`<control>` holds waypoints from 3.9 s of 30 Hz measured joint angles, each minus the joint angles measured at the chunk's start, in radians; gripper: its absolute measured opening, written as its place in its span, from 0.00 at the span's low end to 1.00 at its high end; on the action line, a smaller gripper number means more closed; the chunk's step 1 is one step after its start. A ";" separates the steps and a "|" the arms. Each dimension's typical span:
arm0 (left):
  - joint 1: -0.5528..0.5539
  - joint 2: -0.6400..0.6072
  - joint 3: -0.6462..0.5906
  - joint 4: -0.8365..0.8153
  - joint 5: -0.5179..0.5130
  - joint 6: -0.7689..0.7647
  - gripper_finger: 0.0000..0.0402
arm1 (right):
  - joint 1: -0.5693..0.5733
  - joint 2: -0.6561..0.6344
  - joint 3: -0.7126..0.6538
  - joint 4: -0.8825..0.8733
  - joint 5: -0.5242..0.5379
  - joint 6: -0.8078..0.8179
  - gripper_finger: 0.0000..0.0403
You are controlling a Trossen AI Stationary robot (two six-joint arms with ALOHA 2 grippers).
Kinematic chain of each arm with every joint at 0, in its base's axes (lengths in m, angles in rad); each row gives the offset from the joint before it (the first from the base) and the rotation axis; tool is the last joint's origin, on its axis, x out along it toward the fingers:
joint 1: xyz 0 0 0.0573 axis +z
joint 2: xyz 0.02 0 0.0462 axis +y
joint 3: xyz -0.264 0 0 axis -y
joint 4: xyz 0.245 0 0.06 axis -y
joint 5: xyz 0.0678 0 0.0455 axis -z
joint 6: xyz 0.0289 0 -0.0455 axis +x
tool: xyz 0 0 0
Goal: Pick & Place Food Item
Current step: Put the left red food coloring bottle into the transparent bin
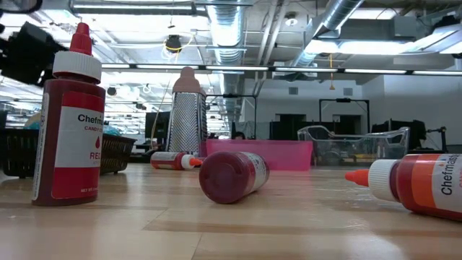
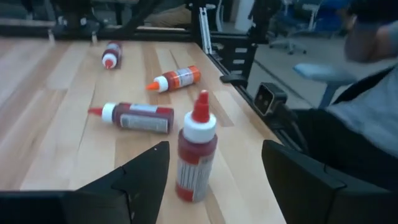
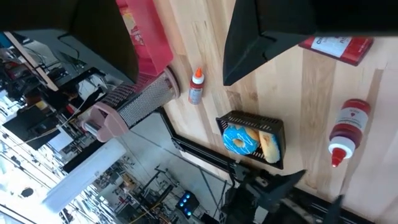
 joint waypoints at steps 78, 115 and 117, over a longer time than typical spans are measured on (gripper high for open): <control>0.267 0.294 0.266 0.395 0.053 0.352 0.27 | -0.063 0.000 0.000 0.058 -0.291 0.010 0.50; 0.454 0.294 0.428 0.360 0.241 0.593 0.27 | -0.357 0.000 0.000 0.306 -0.705 -0.241 0.61; 0.455 0.294 0.440 0.347 0.242 0.593 0.27 | -0.362 0.000 0.000 0.313 -0.705 -0.249 0.61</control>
